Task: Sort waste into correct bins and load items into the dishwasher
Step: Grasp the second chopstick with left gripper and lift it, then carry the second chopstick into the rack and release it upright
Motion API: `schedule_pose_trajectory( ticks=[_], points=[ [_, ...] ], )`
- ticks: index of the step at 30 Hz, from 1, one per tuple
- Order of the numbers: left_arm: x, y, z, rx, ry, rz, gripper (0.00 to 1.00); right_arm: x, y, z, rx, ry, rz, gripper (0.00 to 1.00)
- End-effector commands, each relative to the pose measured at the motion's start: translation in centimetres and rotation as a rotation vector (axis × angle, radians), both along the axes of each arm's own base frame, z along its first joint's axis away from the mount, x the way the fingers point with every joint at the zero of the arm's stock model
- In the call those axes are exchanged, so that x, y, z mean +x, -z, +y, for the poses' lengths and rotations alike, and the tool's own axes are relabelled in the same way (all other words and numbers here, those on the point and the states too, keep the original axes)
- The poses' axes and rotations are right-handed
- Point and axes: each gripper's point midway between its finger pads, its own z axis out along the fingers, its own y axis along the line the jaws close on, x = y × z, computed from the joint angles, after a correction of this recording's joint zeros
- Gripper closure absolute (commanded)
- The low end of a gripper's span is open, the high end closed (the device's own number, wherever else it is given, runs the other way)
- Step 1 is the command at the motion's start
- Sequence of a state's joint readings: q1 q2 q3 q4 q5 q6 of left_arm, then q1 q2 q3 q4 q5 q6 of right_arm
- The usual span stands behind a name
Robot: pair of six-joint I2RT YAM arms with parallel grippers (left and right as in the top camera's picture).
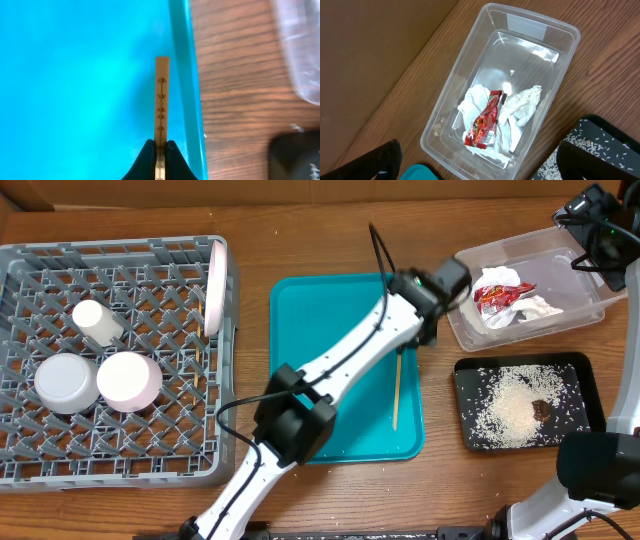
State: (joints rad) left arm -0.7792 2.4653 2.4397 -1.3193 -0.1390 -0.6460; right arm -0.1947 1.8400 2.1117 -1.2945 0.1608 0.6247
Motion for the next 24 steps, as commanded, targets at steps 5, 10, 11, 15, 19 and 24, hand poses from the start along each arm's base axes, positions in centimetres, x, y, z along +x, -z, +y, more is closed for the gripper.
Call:
schedule_pose_trajectory(
  ticks=[5,10,11,15,19,24],
  points=[
    [3.1,-18.6,8.2,0.024,0.244,-0.343,0.96,0.0,-0.4,0.1,-0.006,-0.003,-0.011,0.00],
    [2.7,-26.2,18.0,0.091,0.116,-0.472,0.96,0.0,-0.4,0.1,-0.006,-0.003,-0.011,0.00],
    [2.6,-27.2,19.6,0.100,0.103,-0.490,0.96,0.0,-0.4,0.1,-0.006,-0.003,-0.011,0.00],
    [2.2,-30.5,27.0,0.154,0.010,-0.552,0.96,0.0,-0.4,0.1,-0.006,-0.003,-0.011,0.00],
    [2.5,-30.4,33.3,0.210,-0.108,-0.522,0.96,0.0,-0.4,0.1,-0.006,-0.003,-0.011,0.00],
    [3.8,-25.3,37.4,0.155,-0.172,-0.351,0.96,0.0,-0.4,0.1,-0.006,-0.003,-0.011,0.00]
  ],
)
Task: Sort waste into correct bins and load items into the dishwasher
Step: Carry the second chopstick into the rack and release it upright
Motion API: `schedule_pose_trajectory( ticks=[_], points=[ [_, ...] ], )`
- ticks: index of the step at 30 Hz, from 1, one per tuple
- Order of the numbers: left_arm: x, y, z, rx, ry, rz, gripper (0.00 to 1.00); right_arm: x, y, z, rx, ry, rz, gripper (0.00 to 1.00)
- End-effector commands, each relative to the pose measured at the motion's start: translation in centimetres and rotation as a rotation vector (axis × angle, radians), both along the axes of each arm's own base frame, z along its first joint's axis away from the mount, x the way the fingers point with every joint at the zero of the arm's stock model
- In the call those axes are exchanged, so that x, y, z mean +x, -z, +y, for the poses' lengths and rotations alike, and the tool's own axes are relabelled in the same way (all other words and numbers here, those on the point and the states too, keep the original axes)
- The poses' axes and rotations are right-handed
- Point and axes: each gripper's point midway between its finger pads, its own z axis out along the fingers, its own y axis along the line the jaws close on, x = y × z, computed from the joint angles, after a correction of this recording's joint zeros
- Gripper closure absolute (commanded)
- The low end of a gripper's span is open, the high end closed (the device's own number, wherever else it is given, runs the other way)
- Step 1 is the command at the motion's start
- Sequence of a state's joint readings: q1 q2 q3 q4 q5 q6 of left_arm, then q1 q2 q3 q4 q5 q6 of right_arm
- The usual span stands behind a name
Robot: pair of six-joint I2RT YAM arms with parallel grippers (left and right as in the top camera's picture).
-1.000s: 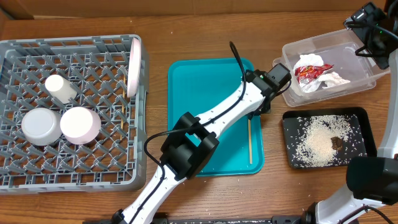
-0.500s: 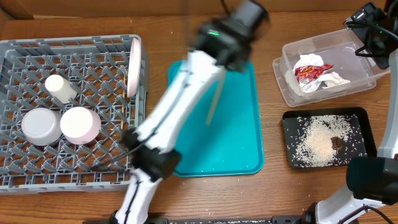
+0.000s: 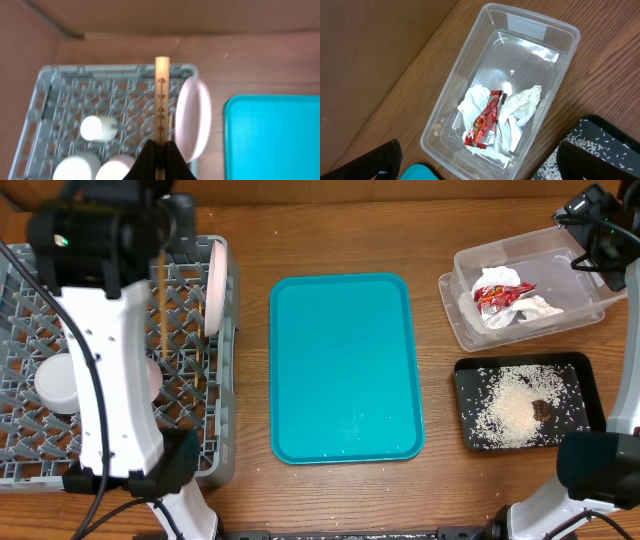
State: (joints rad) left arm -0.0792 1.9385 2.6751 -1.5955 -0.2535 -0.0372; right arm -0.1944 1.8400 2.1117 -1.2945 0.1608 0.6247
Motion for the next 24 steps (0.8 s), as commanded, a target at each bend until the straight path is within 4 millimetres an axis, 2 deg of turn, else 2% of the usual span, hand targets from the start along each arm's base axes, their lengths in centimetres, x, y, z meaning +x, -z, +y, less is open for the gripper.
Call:
schedule_pose_trajectory(
  ticks=[1,8,9,13,15,18,21,24],
  points=[
    [1.7,5.0,1.6,-0.049,0.014,0.148,0.96,0.0,-0.4,0.1,-0.006,-0.003,-0.011,0.00],
    [4.7,14.1,6.2,-0.057,-0.084,0.366,0.96,0.0,-0.4,0.1,-0.006,-0.003,-0.011,0.00],
    [5.2,16.6,7.0,-0.070,-0.100,0.421,0.96,0.0,-0.4,0.1,-0.006,-0.003,-0.011,0.00],
    [5.8,20.8,8.0,-0.080,-0.117,0.511,0.96,0.0,-0.4,0.1,-0.006,-0.003,-0.011,0.00],
    [6.0,22.3,8.0,-0.090,-0.114,0.542,0.96,0.0,-0.4,0.1,-0.006,-0.003,-0.011,0.00],
    [6.5,23.9,6.9,-0.148,-0.064,0.564,0.96,0.0,-0.4,0.1,-0.006,-0.003,-0.011,0.00],
    [7.6,24.4,4.9,-0.221,0.066,0.544,0.96,0.0,-0.4,0.1,-0.006,-0.003,-0.011,0.00],
    [8.1,24.3,4.8,-0.223,0.085,0.524,0.92,0.0,-0.4,0.1,-0.006,-0.003,-0.011,0.00]
  ],
)
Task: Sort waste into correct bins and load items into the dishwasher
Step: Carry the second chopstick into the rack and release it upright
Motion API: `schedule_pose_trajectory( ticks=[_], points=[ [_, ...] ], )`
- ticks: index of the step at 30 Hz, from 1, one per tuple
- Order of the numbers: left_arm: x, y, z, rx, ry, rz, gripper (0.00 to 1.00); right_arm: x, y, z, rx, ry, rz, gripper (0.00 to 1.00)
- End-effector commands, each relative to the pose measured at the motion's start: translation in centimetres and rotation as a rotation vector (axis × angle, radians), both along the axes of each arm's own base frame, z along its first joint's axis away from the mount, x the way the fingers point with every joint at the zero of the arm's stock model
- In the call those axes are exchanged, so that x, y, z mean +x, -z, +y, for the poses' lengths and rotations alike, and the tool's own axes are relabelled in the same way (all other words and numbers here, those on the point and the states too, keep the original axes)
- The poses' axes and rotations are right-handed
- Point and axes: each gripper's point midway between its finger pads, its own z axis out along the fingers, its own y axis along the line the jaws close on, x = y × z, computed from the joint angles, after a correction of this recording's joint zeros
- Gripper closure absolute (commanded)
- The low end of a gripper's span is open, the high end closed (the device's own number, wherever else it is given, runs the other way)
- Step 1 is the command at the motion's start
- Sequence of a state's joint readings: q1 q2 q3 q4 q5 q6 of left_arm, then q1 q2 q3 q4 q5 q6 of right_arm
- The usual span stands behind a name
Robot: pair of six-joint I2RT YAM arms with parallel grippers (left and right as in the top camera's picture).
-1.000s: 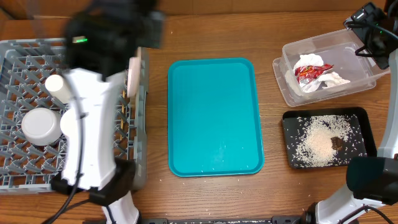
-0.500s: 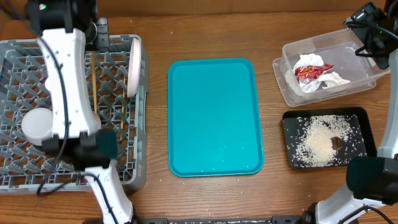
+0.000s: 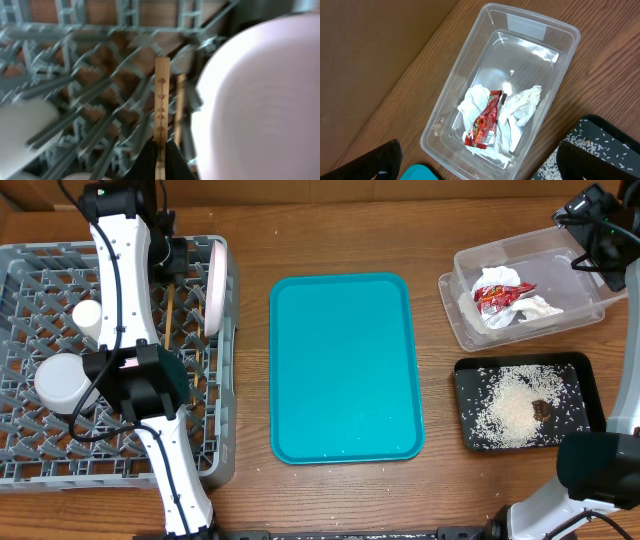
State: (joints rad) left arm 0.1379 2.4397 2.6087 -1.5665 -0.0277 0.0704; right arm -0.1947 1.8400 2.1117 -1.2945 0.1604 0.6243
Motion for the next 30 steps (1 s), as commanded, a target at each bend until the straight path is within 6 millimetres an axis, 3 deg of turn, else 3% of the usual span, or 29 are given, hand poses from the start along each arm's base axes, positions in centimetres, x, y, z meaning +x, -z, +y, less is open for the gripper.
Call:
schedule_pose_trajectory(
  ticks=[1,10,12,17,22,30],
  points=[
    [0.6,-0.2,-1.5,-0.071,0.080,-0.031,0.92,0.0,-0.4,0.1,-0.007,-0.003,-0.011,0.00],
    [0.6,-0.2,-1.3,-0.072,0.076,-0.029,0.87,0.0,-0.4,0.1,-0.006,-0.003,-0.011,0.00],
    [0.5,-0.2,-1.4,-0.075,0.059,-0.028,0.80,0.0,-0.4,0.1,-0.006,-0.003,-0.011,0.00],
    [0.2,-0.7,-1.4,-0.091,-0.015,-0.025,0.87,0.0,-0.4,0.1,-0.007,-0.003,-0.011,0.00],
    [-0.7,-5.6,-1.9,-0.104,-0.025,-0.107,0.88,0.0,-0.4,0.1,-0.007,-0.003,-0.011,0.00],
    [-5.0,-16.6,-3.9,-0.171,-0.047,-0.323,0.41,0.0,-0.4,0.1,-0.006,-0.003,-0.011,0.00]
  ],
)
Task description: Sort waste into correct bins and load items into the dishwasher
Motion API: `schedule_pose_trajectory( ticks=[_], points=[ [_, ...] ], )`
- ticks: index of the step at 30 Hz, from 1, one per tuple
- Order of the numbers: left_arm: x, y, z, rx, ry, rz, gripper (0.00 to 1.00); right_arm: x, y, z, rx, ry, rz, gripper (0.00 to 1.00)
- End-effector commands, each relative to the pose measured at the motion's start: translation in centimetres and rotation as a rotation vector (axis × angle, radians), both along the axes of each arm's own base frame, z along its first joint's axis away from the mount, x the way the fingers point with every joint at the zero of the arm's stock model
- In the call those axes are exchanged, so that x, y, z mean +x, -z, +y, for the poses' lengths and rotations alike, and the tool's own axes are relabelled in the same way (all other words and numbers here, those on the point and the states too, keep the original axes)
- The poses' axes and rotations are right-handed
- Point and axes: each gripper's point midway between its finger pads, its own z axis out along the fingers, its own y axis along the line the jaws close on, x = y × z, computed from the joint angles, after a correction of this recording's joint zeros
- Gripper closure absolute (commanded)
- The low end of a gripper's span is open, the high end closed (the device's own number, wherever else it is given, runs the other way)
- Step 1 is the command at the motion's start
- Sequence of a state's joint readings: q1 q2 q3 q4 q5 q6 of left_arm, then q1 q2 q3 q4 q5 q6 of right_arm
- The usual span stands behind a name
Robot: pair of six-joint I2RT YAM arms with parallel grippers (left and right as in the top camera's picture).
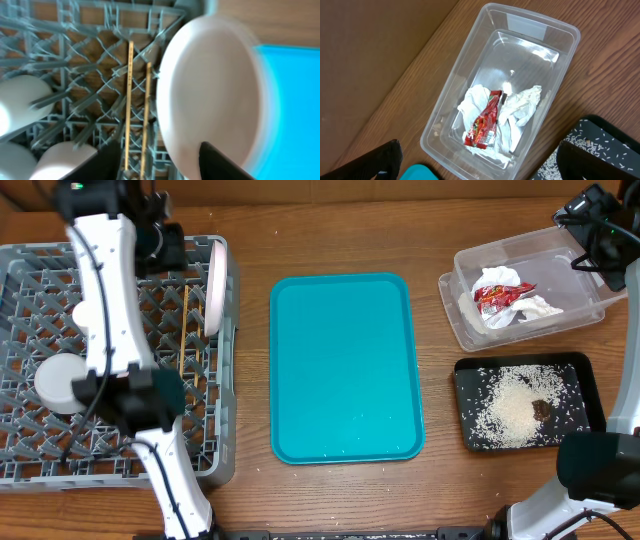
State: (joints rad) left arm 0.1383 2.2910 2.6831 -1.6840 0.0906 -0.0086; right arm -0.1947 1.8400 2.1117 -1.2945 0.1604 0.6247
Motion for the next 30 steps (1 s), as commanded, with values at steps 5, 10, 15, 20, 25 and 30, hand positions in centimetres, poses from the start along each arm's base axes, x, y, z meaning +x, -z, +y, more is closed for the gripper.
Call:
schedule_pose_trajectory(
  ticks=[5,10,15,20,25,30],
  points=[
    [-5.6,-13.3,-3.5,-0.094,0.026,-0.313,0.00,0.0,-0.4,0.1,-0.007,-0.003,-0.011,0.00],
    [-10.8,-13.8,-6.1,-0.096,0.079,-0.272,0.00,0.0,-0.4,0.1,-0.007,-0.003,-0.011,0.00],
    [-16.0,-12.3,-8.6,-0.110,0.140,-0.196,0.00,0.0,-0.4,0.1,-0.007,-0.003,-0.011,0.00],
    [-19.7,-11.1,-9.8,-0.145,0.108,-0.232,0.00,0.0,-0.4,0.1,-0.007,-0.003,-0.011,0.00],
    [-22.4,-9.1,-9.9,-0.176,0.056,-0.312,0.00,0.0,-0.4,0.1,-0.007,-0.003,-0.011,0.00],
    [-26.7,-4.7,-9.6,-0.218,-0.057,-0.222,0.00,0.0,-0.4,0.1,-0.007,-0.003,-0.011,0.00]
  ],
)
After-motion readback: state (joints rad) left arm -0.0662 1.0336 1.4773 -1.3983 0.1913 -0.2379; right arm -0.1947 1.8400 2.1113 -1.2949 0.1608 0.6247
